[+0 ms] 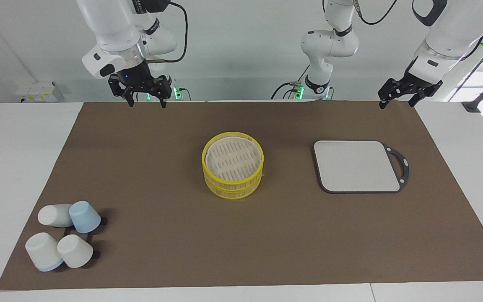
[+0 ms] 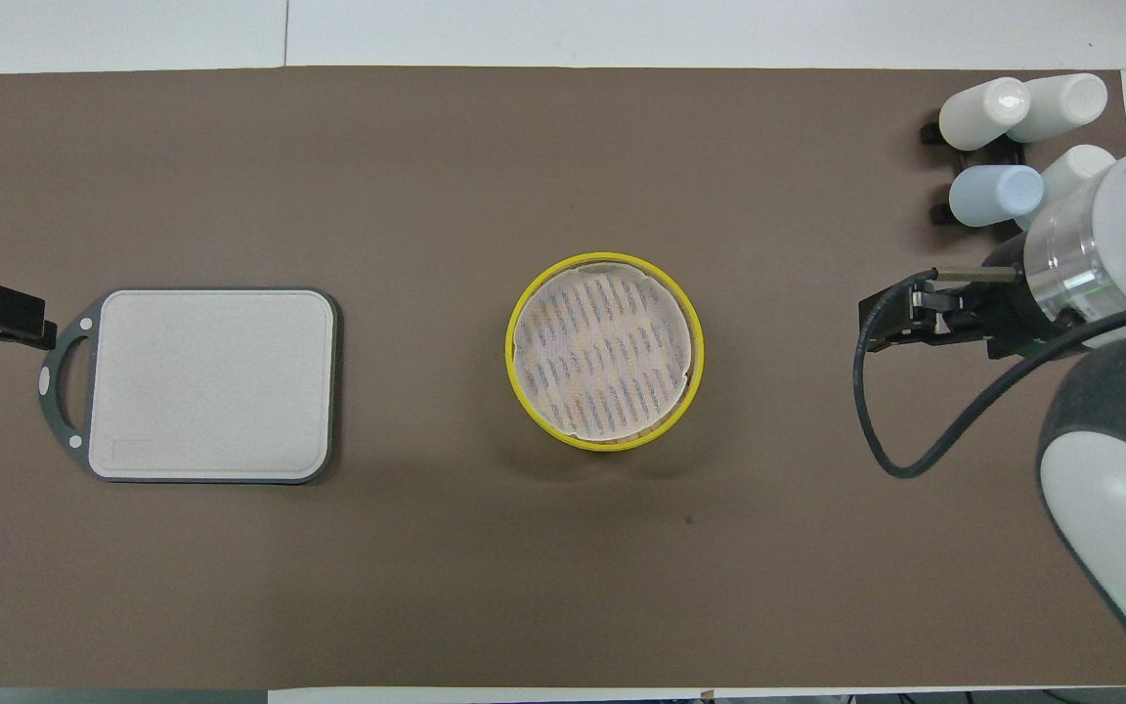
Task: Place bun in steamer
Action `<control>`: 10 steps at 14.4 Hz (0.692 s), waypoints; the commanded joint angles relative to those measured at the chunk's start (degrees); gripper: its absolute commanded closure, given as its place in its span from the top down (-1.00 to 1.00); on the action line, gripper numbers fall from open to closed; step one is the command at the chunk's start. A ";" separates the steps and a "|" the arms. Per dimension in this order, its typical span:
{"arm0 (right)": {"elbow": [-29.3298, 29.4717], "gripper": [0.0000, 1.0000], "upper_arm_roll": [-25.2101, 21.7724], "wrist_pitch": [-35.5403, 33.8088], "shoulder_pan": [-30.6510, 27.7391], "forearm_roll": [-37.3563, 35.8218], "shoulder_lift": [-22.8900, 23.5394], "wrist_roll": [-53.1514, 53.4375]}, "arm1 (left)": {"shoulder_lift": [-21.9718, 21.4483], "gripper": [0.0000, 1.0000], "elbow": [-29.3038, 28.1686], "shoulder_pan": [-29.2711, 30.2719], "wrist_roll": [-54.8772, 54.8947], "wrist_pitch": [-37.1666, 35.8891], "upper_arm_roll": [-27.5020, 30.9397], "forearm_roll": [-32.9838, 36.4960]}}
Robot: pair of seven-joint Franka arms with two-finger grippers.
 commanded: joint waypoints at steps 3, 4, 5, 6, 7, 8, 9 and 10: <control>-1.31 1.00 0.60 1.67 -3.16 -0.42 -0.68 -5.40 | 0.11 1.00 1.10 -0.62 0.57 -0.67 0.42 0.77; -1.31 1.00 0.60 1.76 -3.34 -0.68 -0.68 -5.40 | 0.11 1.00 1.01 -0.62 0.56 -0.49 0.42 0.77; -1.31 1.00 0.51 2.28 -3.43 -1.21 -0.59 -5.49 | 0.11 1.00 1.01 -0.62 0.48 -0.32 0.42 0.68; -1.31 1.00 0.51 2.89 -3.69 -2.17 -0.59 -5.58 | 0.11 1.00 0.92 -0.62 0.56 -0.32 0.42 0.68; -1.31 1.00 0.60 2.99 -3.69 -3.22 -0.59 -5.58 | 0.11 1.00 0.84 -0.54 0.48 -0.32 0.42 0.68; -1.31 1.00 0.60 2.90 -3.78 -3.41 -0.59 -5.67 | 0.02 1.00 0.83 -0.54 0.48 -0.23 0.42 0.59; -1.40 1.00 0.60 2.81 -3.69 -3.41 -0.59 -6.28 | 0.02 1.00 0.83 -0.54 0.48 -0.32 0.42 0.59; -1.40 1.00 0.60 2.55 -3.69 -3.50 -0.59 -6.89 | 0.02 1.00 0.83 -0.54 0.48 -0.32 0.42 0.59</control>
